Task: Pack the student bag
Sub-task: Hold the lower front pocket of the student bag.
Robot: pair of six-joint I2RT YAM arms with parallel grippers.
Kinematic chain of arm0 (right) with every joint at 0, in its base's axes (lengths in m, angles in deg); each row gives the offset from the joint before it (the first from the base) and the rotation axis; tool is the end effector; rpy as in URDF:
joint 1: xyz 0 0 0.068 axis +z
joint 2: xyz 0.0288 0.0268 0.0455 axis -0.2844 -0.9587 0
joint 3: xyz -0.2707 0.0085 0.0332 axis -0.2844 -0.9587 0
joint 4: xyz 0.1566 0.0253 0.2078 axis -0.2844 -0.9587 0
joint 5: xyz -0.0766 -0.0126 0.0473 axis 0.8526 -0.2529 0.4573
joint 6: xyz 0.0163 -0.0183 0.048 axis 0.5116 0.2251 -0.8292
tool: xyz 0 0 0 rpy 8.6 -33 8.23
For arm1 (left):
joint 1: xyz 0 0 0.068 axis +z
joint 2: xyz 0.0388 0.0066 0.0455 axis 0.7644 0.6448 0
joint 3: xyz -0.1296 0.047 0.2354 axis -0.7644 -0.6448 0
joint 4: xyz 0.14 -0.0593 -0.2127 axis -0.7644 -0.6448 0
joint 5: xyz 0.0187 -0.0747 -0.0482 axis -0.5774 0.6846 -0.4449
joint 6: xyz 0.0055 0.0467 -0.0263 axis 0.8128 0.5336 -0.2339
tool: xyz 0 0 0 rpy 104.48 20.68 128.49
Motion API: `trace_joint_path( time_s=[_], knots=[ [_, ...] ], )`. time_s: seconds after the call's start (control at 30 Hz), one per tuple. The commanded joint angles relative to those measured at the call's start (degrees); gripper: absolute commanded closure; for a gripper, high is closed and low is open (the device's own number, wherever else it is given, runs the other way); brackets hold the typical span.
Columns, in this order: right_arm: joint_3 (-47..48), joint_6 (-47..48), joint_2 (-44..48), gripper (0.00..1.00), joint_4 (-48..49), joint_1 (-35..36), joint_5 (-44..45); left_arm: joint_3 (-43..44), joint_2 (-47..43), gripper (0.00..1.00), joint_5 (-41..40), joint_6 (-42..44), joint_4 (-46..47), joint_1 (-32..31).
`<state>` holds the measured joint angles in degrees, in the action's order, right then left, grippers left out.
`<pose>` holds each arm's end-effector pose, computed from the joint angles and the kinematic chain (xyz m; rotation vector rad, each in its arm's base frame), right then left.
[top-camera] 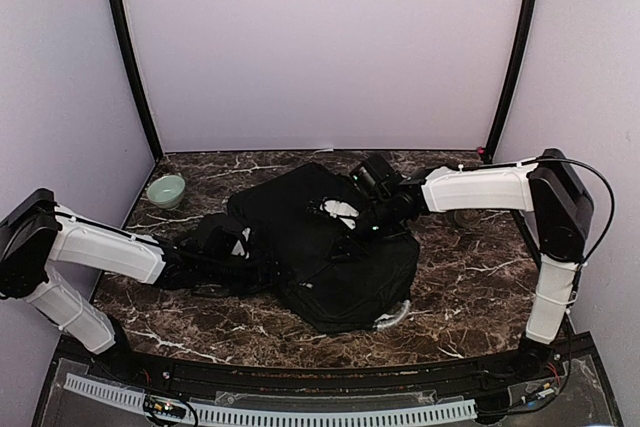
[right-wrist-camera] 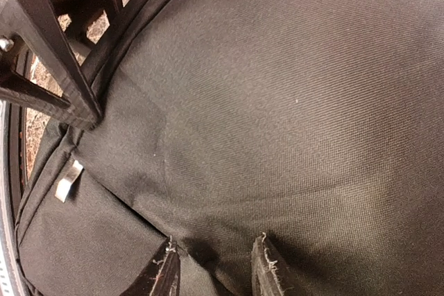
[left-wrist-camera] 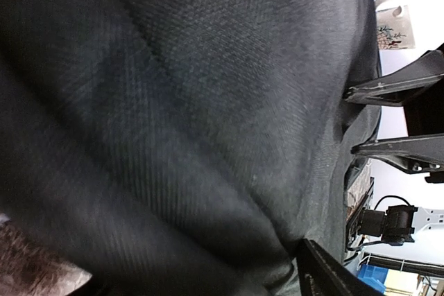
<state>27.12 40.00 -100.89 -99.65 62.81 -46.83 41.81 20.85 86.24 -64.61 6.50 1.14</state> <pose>0.2657 0.3001 0.1971 -1.5195 2.0886 0.7607 0.1813 -0.2170 0.1618 -0.0904 2.4870 -1.1645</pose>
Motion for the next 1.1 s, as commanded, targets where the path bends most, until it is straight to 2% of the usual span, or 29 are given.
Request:
trace_joint_path(
  time_s=[0.0,0.13,0.27,0.5,0.63,0.77,0.87,1.07],
  knots=[
    [-0.38,-0.97,-1.57,0.64,0.97,-0.26,0.87,1.12,1.99,0.26,2.19,0.01,6.57,-0.33],
    [0.6,-1.25,-1.46,0.63,-0.44,-0.23,0.86,2.36,2.54,0.34,3.1,1.84,8.17,-0.66],
    [1.21,-0.59,3.1,0.61,-2.35,-0.24,0.36,2.74,1.93,0.45,4.15,5.13,10.61,-1.15],
    [-0.54,-2.0,10.5,0.55,-6.18,0.38,-6.63,2.67,1.33,0.66,7.57,11.95,17.13,-1.73],
    [-0.48,-2.31,8.15,0.54,-8.81,1.17,-8.92,3.22,2.84,0.77,10.0,13.49,21.18,-1.87],
    [0.18,-0.29,5.64,0.54,-11.15,1.96,-13.13,3.73,4.17,0.84,10.94,13.99,23.15,-2.23],
    [-0.17,-0.95,4.8,0.53,-9.91,3.12,-11.02,4.27,4.64,0.92,10.99,14.95,22.91,-2.66],
    [2.14,-2.39,1.33,0.53,-10.59,4.14,-9.71,4.94,4.82,0.95,11.34,15.99,22.33,-2.97]
  ],
)
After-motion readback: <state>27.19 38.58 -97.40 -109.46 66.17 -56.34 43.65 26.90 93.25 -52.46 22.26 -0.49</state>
